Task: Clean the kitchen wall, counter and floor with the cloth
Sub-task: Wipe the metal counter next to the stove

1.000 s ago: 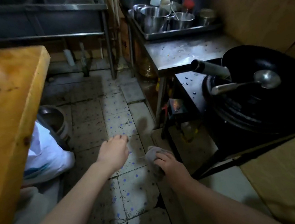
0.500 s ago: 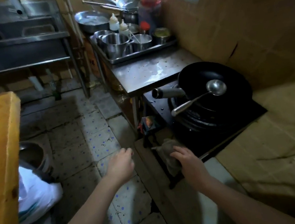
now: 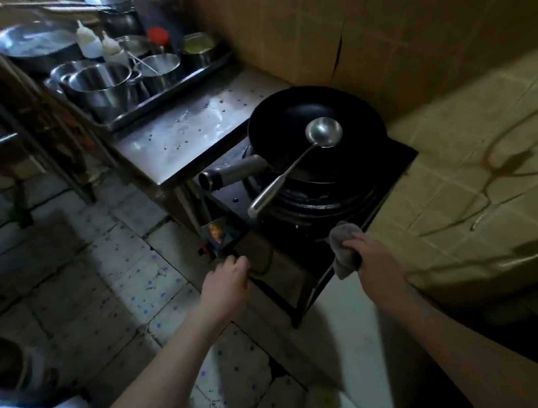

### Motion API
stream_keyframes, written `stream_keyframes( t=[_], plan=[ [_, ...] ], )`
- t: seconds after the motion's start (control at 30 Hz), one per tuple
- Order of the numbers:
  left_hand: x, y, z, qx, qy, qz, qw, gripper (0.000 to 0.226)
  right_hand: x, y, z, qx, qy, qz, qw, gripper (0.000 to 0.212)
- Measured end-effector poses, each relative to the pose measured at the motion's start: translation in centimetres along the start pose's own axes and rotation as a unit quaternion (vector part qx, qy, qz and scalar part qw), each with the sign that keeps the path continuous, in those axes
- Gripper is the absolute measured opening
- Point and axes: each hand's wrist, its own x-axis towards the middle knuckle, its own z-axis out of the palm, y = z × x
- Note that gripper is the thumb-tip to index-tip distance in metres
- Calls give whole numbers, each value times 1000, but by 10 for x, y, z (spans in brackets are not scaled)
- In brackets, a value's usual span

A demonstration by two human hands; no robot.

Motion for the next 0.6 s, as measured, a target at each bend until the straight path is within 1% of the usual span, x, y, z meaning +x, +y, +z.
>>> stream_keyframes(
  t=[0.1,0.2,0.27,0.33,0.4,0.47,0.6],
  plan=[
    [16,7,8,-22,-5,16,1000,24,20,17,5,9,-7,31,999,37],
    [25,6,19,-28,0,13,1000,25,39,30,14,-45,-20,57,997,42],
    [31,0,25,-18,-3,12,1000,23,46,31,23,-35,-29,56,997,41],
    [36,-6,29,-20,-3,-1,1000,28,50,28,33,-22,-40,52,998,39],
    [39,-10,29,-26,-2,-9,1000,32,50,26,44,-19,-63,53,996,43],
    [43,-15,26,-26,-4,-12,1000,30,49,23,53,-19,-86,57,994,49],
    [56,-30,14,-18,-4,-27,999,25,54,16,65,-30,-86,80,993,44]
  ],
)
